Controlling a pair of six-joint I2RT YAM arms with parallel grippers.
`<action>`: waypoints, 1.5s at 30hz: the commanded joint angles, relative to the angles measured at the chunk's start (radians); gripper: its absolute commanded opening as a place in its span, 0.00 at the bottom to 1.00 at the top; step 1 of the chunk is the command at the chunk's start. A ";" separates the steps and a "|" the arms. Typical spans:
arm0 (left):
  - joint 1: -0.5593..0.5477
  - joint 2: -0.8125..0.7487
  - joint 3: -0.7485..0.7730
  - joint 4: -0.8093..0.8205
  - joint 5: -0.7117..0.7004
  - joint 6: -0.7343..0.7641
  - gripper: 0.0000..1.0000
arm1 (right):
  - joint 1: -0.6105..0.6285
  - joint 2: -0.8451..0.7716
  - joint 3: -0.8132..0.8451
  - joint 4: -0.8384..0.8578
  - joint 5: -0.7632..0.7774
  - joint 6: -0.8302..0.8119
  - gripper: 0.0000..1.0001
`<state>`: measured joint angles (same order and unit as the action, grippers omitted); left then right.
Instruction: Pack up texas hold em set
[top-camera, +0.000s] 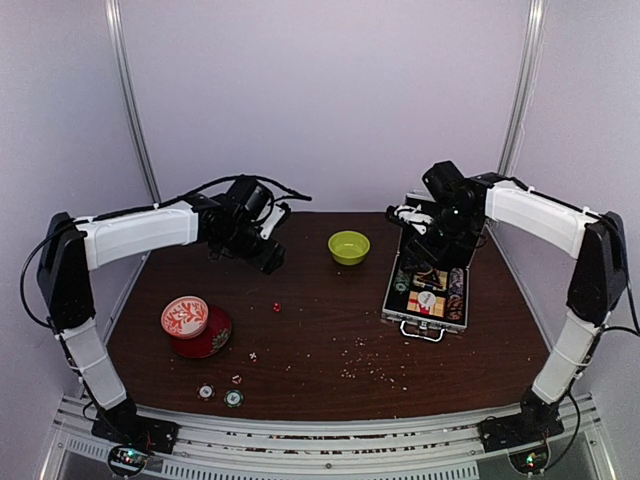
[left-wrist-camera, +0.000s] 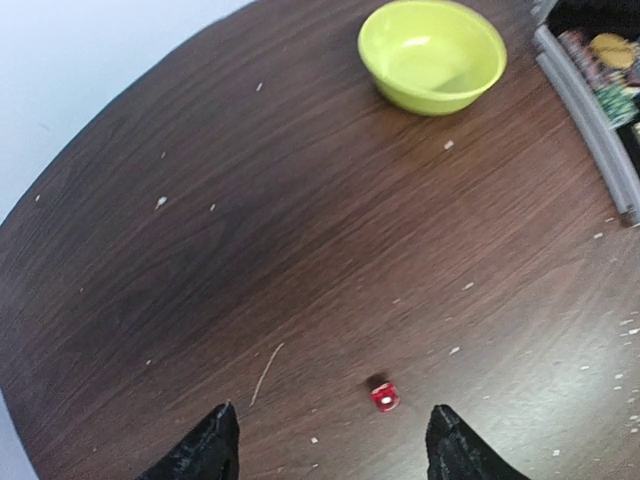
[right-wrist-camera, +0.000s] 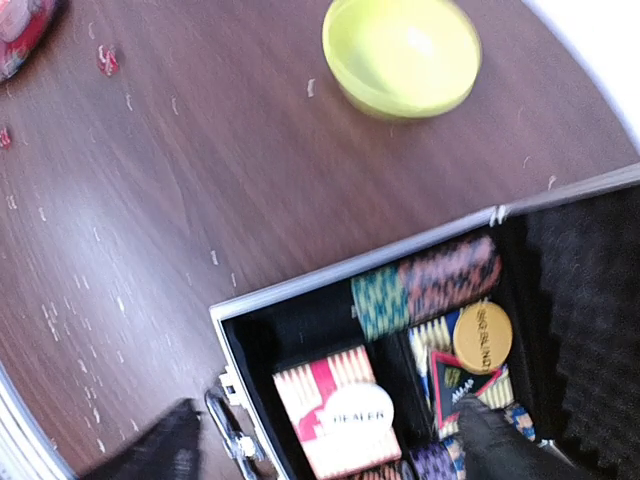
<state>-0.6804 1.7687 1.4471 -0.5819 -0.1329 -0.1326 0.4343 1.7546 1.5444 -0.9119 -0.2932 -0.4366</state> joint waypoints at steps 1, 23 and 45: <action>-0.025 0.106 0.110 -0.181 -0.166 -0.020 0.64 | 0.004 -0.126 -0.168 0.247 -0.070 0.048 1.00; -0.029 0.286 0.131 -0.218 0.067 -0.078 0.55 | 0.019 -0.143 -0.446 0.311 -0.410 -0.159 0.75; -0.042 0.366 0.156 -0.153 0.167 -0.071 0.45 | 0.040 -0.060 -0.399 0.220 -0.397 -0.216 0.63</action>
<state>-0.7097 2.1120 1.5677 -0.7750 -0.0097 -0.2039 0.4610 1.6752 1.1152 -0.6571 -0.6807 -0.6285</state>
